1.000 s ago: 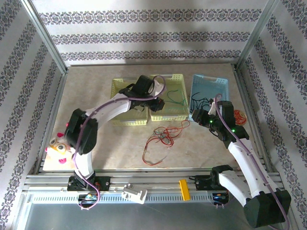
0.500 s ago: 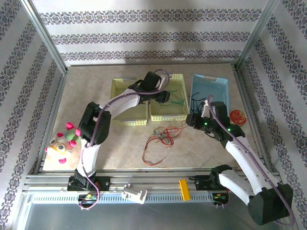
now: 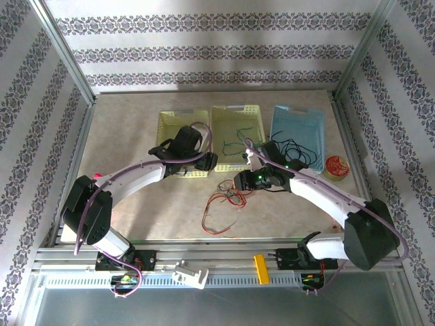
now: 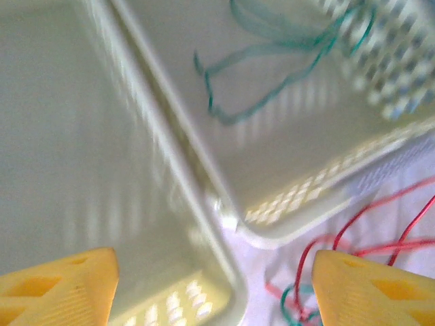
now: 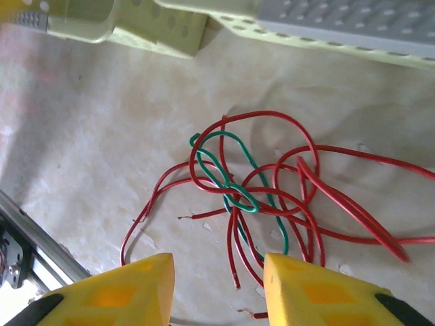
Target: Untangle the cables
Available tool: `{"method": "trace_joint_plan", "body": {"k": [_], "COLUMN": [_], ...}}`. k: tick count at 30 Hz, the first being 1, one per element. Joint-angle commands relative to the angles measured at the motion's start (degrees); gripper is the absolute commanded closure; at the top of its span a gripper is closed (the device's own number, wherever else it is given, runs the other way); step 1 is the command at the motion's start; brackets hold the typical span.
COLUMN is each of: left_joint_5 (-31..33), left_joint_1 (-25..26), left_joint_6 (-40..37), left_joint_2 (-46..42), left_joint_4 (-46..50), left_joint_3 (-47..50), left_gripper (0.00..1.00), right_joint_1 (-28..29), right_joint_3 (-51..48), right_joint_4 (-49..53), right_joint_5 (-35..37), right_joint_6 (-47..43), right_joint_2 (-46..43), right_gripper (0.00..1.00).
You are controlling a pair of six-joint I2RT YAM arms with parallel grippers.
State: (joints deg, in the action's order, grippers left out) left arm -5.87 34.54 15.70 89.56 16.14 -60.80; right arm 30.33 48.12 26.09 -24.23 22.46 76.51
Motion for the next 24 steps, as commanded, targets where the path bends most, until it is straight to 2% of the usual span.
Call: {"method": "trace_joint_plan", "body": {"k": [1,10,24], "left_joint_5": [0.3,-1.4,4.2], "left_joint_1": [2.2,5.4,6.1], "left_joint_6": [1.8,1.4,-1.6], "left_joint_2": [-2.5,-1.6,-2.1], "left_joint_4": [3.7,5.2,7.1], "left_joint_3": [3.0,5.2,2.4], "left_gripper": [0.26,0.30,0.29], "right_joint_1": [0.9,2.4,3.3], "right_joint_3": [2.8,6.4,7.2], "right_joint_4": [0.1,0.4,0.1], "right_joint_5": [-2.8,-3.0,-1.2], "right_joint_6": [-2.4,-4.2,-5.1], "right_joint_2": [4.0,13.8,19.4], "right_gripper": [0.60,0.62,0.64]}}
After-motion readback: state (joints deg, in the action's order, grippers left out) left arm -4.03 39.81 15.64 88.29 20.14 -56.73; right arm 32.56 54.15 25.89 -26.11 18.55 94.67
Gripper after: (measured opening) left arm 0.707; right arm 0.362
